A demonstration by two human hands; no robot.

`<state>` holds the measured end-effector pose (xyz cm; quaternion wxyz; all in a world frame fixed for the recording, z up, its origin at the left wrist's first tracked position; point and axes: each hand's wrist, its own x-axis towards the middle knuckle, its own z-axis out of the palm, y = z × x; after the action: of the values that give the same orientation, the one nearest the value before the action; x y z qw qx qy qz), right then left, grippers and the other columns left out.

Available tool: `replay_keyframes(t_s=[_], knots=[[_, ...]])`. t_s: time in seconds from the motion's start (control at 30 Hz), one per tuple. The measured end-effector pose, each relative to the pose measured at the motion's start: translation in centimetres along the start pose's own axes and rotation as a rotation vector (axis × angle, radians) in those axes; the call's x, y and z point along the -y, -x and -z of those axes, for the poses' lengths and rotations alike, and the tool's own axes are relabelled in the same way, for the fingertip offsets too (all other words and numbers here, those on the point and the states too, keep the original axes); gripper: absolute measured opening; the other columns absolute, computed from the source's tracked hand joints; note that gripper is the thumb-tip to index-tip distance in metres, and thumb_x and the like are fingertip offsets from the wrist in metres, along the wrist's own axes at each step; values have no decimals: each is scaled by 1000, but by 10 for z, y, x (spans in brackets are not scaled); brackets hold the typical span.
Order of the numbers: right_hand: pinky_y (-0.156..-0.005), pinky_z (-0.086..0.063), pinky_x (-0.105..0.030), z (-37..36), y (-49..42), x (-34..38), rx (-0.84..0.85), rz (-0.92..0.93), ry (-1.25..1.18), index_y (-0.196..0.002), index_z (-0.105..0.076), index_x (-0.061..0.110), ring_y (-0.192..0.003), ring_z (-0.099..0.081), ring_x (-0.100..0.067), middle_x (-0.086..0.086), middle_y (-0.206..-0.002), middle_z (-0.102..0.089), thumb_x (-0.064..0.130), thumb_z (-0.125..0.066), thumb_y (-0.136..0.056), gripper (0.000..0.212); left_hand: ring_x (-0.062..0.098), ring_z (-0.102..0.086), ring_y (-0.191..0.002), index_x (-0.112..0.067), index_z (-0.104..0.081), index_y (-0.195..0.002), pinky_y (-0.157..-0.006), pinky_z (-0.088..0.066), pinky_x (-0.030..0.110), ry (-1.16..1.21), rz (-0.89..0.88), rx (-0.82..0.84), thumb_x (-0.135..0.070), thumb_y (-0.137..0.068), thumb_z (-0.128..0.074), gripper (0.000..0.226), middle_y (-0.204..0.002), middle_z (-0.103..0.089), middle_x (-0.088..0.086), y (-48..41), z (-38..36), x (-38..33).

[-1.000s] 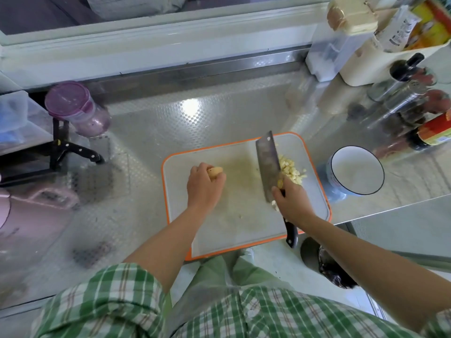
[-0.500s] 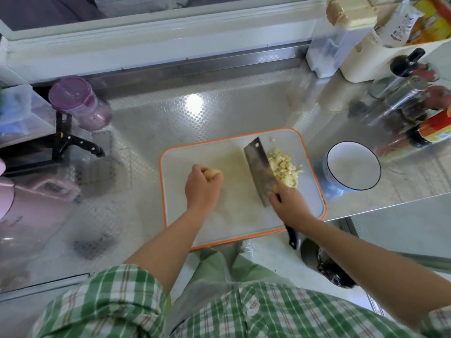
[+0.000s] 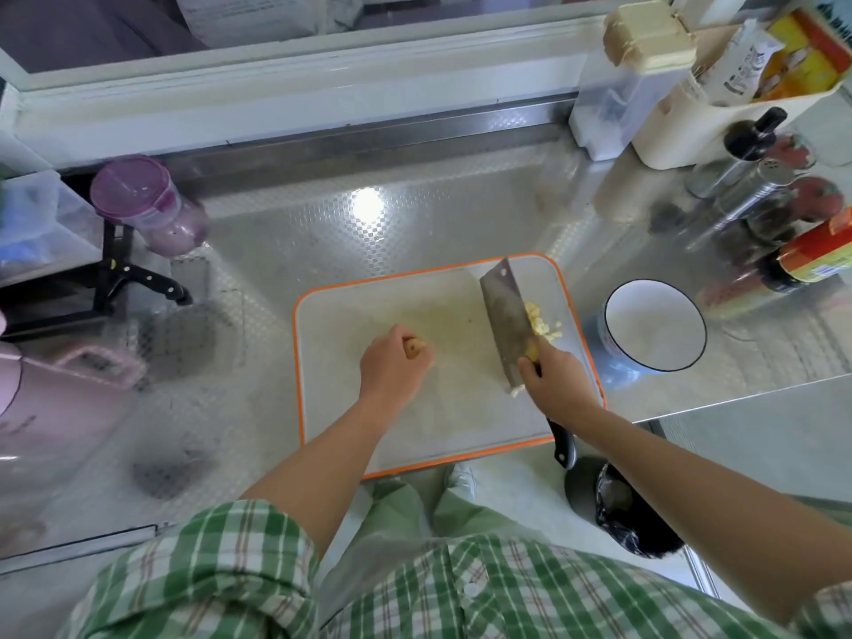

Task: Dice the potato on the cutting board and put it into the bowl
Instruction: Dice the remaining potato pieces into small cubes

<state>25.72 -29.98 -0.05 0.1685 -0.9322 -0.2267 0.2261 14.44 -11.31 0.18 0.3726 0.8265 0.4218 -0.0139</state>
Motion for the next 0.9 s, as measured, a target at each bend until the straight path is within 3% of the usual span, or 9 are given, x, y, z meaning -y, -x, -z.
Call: replay_keyframes(t_s=[0.13, 0.3, 0.37, 0.47, 0.57, 0.67, 0.77, 0.83, 0.9], knots=[[-57, -38, -38, 5, 1, 9, 12, 22, -55, -114, -52, 5, -64, -51, -33, -7, -60, -49, 23, -47, -96, 26, 23, -55, -92, -15, -65, -97, -70, -33, 27, -61, -68, 82, -25, -82, -61, 19, -90, -63, 1, -2, -4, -1], [-53, -30, -34, 0, 5, 16, -9, 50, -4, -83, -42, 10, -64, -50, -35, -5, -58, -44, 24, -47, -95, 19, 28, -52, -98, -16, -65, -106, -82, -39, 29, -164, -118, 116, -28, -83, -58, 26, -101, -53, 9, -5, -8, -1], [-53, -31, -34, 7, 6, 17, -63, 18, 1, -93, -48, 9, -65, -51, -36, -8, -62, -49, 22, -47, -95, 14, 29, -50, -102, -14, -63, -112, -91, -41, 31, -205, -139, 105, -25, -86, -57, 29, -108, -46, 10, -6, -7, -2], [-55, -33, -35, 16, 12, 26, -125, 41, 12, -112, -50, 12, -70, -56, -37, -7, -67, -58, 22, -49, -91, 24, 31, -48, -104, -10, -62, -111, -90, -41, 35, -274, -203, -3, -24, -90, -55, 27, -109, -45, 13, -5, -5, -6], [-62, -38, -36, 13, 19, 36, -193, 137, 59, -127, -50, 22, -86, -61, -38, -6, -89, -67, 24, -52, -89, 38, 29, -56, -82, -7, -63, -85, -76, -42, 38, 12, -228, -31, -30, -98, -47, 31, -86, -57, 14, -1, -3, -31], [-58, -37, -33, 1, 25, 38, -219, 271, 107, -138, -49, 28, -82, -62, -35, -6, -93, -61, 23, -56, -88, 50, 18, -52, -51, -9, -55, -74, -54, -42, 29, 426, 0, 257, -41, -100, -38, 45, -62, -60, 5, 1, -6, -66], [-56, -33, -30, -3, 31, 32, -195, 345, 94, -140, -45, 33, -75, -56, -27, 0, -87, -47, 34, -51, -88, 52, 23, -53, -54, -6, -53, -78, -58, -42, 32, 429, 50, 238, -23, -93, -41, 26, -58, -56, 5, -3, -23, -67], [-67, -39, -33, -1, 30, 24, -134, 355, -40, -142, -42, 37, -86, -50, -22, 2, -94, -41, 49, -32, -91, 53, 27, -53, -58, -4, -54, -77, -57, -40, 33, 452, 97, 195, -18, -89, -40, 23, -62, -56, 10, -4, -30, -61], [-90, -35, -33, 0, 26, 17, -79, 372, -134, -145, -36, 44, -106, -41, -20, -1, -112, -39, 56, -17, -93, 57, 26, -48, -54, -5, -50, -74, -49, -36, 29, 535, 134, 190, -11, -91, -39, 22, -61, -52, 13, -2, -28, -62]])
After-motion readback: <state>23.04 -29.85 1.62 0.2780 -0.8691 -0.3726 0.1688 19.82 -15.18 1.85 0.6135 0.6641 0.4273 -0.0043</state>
